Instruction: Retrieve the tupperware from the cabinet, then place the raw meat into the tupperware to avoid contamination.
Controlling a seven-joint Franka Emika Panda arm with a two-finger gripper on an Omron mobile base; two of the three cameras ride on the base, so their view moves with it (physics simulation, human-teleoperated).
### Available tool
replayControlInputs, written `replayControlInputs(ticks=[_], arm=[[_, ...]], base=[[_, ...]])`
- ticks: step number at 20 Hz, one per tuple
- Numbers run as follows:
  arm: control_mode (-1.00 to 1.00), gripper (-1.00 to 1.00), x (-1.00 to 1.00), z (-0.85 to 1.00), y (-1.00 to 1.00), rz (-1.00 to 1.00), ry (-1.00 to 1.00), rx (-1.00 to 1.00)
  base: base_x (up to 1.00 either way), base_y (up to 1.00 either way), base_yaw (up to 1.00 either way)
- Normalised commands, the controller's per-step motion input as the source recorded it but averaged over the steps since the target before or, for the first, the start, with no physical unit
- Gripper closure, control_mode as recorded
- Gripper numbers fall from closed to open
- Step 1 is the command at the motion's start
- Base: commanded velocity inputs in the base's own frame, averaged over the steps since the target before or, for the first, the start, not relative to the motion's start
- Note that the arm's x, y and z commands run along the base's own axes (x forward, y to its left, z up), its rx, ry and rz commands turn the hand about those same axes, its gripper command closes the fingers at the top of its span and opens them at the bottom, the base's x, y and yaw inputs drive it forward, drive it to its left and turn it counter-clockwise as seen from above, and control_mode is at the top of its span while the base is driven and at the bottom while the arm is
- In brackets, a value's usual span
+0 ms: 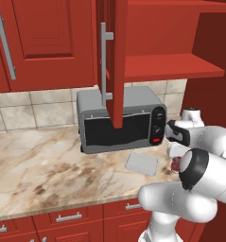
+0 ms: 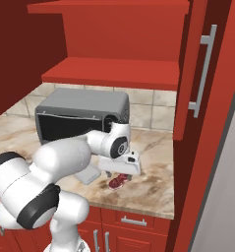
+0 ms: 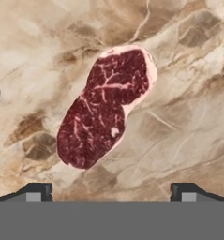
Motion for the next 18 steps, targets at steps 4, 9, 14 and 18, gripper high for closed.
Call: replayControlInputs(ticks=[4,9,14,18], arm=[[-1.0,-1.0,0.0,-0.14,0.01,-0.27,0.0,0.04],[-1.0,-1.0,-0.03,-0.09,0.07,-0.23,0.0,0.01],[-1.0,-1.0,-0.01,-0.09,0.1,-0.2,0.0,0.0],[-1.0,-1.0,0.0,-0.1,0.17,-0.18,0.0,0.0]], base=[[0.0,0.0,0.0],[0.0,0.0,0.0],[0.0,0.0,0.0],[0.0,0.0,0.0]])
